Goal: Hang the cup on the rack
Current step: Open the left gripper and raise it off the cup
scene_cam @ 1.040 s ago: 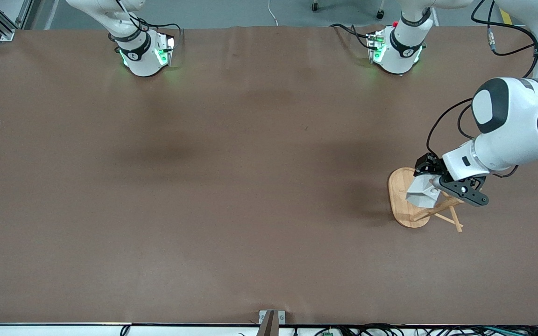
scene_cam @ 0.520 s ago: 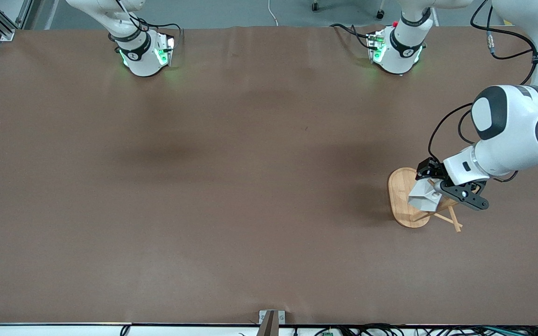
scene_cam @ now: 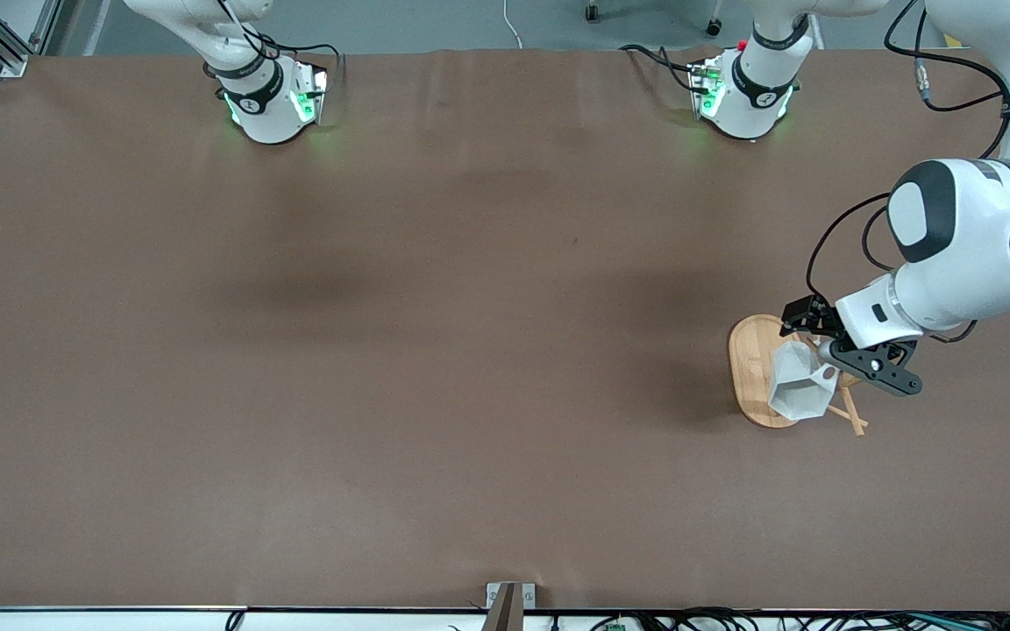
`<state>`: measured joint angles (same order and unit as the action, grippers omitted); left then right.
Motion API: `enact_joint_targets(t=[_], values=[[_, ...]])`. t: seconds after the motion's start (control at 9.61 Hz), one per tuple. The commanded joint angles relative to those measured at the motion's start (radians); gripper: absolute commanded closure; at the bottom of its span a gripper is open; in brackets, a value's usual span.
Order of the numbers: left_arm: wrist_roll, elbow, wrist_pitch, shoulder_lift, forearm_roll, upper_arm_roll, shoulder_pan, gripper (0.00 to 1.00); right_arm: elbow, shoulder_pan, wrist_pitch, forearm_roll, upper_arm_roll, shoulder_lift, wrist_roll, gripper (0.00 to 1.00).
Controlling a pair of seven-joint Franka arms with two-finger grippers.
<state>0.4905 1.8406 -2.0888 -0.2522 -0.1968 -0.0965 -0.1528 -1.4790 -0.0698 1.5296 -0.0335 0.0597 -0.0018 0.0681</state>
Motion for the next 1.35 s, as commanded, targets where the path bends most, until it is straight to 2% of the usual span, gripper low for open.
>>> enact_joint_targets(t=[0.0,0.21,0.31,0.42,0.62,0.73,0.83,1.04,1.25], values=[[-0.051,-0.015,0.039,0.034,-0.012,0.0,-0.005,0.0,0.009,-0.004,-0.003,0.0,0.0,0.0,-0.008,0.0],[-0.249,-0.039,0.151,0.105,-0.007,0.001,-0.013,0.0,0.009,-0.005,-0.005,0.0,0.002,0.0,-0.008,0.0],[-0.344,-0.082,0.227,0.122,-0.004,0.029,-0.005,0.0,0.009,-0.005,-0.008,0.0,0.002,0.0,-0.008,0.0],[-0.387,-0.13,0.289,0.129,0.026,0.071,0.021,0.0,0.009,-0.004,-0.008,0.0,0.002,0.0,-0.008,0.0],[-0.457,-0.22,0.383,0.154,0.176,0.226,0.114,0.0,0.009,-0.005,-0.008,0.0,0.002,0.0,-0.007,0.0],[-0.426,-0.24,0.383,0.168,0.253,0.237,0.119,0.0,0.009,-0.004,-0.008,0.0,0.002,0.0,-0.007,0.0],[-0.391,-0.256,0.383,0.179,0.263,0.235,0.133,0.0,0.008,-0.004,-0.008,0.001,0.002,0.0,-0.008,0.0],[-0.404,-0.265,0.409,0.214,0.185,0.233,0.16,0.0,0.008,-0.002,-0.002,0.001,0.002,0.0,-0.01,0.0],[-0.507,-0.293,0.557,0.249,0.178,0.23,0.157,0.0,0.008,-0.004,-0.008,0.009,0.002,0.0,-0.005,0.0]])
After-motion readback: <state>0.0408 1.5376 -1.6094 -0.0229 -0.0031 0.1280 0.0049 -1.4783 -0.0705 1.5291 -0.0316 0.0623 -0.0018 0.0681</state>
